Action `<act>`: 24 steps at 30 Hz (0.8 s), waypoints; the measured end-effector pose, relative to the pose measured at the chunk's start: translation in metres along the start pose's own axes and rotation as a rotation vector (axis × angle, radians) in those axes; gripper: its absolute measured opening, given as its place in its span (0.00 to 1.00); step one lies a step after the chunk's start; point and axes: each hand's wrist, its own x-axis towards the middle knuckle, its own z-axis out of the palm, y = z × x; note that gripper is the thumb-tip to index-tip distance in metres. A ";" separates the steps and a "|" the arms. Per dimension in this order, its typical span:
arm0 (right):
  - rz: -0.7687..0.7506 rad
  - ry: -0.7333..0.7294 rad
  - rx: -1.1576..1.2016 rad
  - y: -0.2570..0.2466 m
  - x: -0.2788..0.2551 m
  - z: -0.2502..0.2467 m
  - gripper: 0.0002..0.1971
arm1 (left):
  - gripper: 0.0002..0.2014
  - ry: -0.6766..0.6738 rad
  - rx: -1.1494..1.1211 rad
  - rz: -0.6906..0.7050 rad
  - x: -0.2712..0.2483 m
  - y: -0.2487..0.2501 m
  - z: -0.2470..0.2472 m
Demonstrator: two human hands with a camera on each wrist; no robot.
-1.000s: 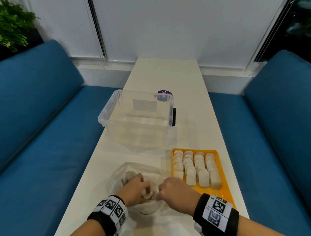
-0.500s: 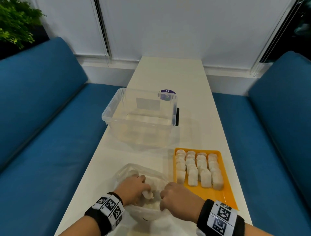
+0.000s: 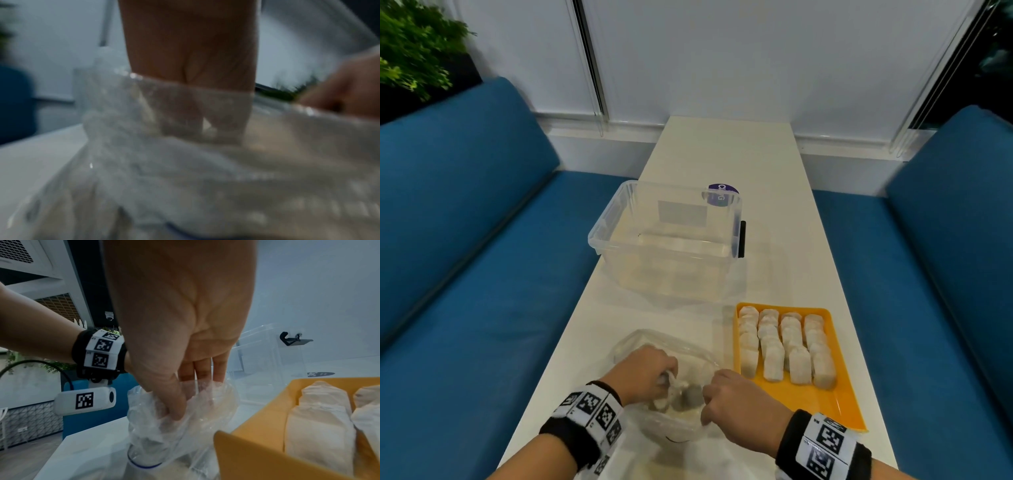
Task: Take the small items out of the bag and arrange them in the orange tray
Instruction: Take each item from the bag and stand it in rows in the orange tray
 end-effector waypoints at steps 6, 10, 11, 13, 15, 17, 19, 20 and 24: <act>0.023 -0.011 -0.017 -0.002 0.003 -0.003 0.09 | 0.24 -0.093 0.313 -0.069 -0.002 0.004 0.015; 0.044 0.002 -0.033 -0.001 0.004 -0.003 0.10 | 0.13 -0.021 0.173 -0.031 0.002 -0.002 0.015; 0.051 0.015 -0.034 -0.001 0.004 -0.003 0.09 | 0.12 -0.004 0.117 -0.028 0.002 -0.002 0.012; 0.062 0.057 -0.034 0.000 0.005 -0.005 0.08 | 0.10 0.052 -0.001 -0.034 0.001 -0.002 0.006; 0.075 0.086 -0.027 0.001 0.006 -0.006 0.08 | 0.10 0.121 -0.146 -0.044 0.000 0.000 -0.002; 0.093 0.111 -0.020 0.002 0.006 -0.006 0.08 | 0.08 0.195 -0.315 -0.044 -0.005 0.002 -0.010; 0.123 0.140 0.044 0.003 0.005 -0.007 0.10 | 0.07 0.262 -0.475 -0.047 -0.011 0.005 -0.018; 0.141 0.145 0.090 0.004 0.005 -0.008 0.09 | 0.06 0.288 -0.564 -0.054 -0.015 0.007 -0.021; 0.177 0.097 0.356 0.007 0.003 -0.018 0.14 | 0.11 0.339 -1.046 -0.106 -0.027 0.010 -0.031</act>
